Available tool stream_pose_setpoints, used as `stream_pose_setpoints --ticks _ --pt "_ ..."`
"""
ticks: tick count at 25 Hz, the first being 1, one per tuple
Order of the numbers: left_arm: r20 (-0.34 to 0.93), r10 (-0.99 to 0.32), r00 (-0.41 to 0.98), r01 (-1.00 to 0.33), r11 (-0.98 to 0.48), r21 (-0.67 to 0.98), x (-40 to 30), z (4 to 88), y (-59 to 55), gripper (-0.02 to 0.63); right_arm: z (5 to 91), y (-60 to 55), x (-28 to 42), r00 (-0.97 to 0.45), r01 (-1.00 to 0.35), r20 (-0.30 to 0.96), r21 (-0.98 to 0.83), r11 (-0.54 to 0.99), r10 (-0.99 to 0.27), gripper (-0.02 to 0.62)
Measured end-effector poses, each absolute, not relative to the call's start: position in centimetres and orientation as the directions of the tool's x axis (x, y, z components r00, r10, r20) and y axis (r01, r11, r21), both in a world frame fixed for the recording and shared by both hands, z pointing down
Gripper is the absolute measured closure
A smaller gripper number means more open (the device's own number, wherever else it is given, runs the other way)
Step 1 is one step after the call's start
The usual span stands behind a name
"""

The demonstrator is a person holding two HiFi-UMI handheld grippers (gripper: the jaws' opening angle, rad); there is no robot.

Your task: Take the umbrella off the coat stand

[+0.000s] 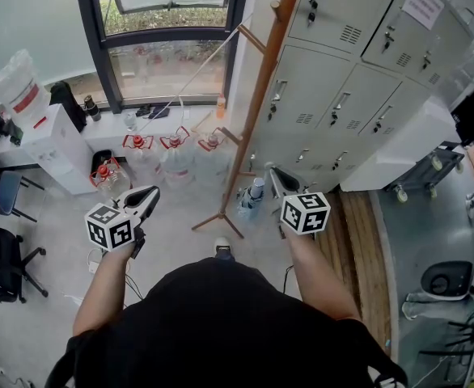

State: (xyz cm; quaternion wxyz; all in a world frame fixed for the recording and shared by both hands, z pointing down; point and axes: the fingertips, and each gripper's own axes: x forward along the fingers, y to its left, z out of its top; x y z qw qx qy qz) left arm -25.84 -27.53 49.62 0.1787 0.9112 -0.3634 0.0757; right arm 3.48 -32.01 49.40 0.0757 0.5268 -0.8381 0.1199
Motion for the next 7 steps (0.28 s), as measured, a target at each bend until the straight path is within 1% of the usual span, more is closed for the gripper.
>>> stream_pose_setpoints --ticks 7 --pt "0.272 -0.635 0.723 -0.691 -0.671 0.269 -25.8 49.56 -27.61 0.581 49.43 -32.19 3.5 -0.435 -0.9 0.258 -0.119 0.418 -0.863 0.581"
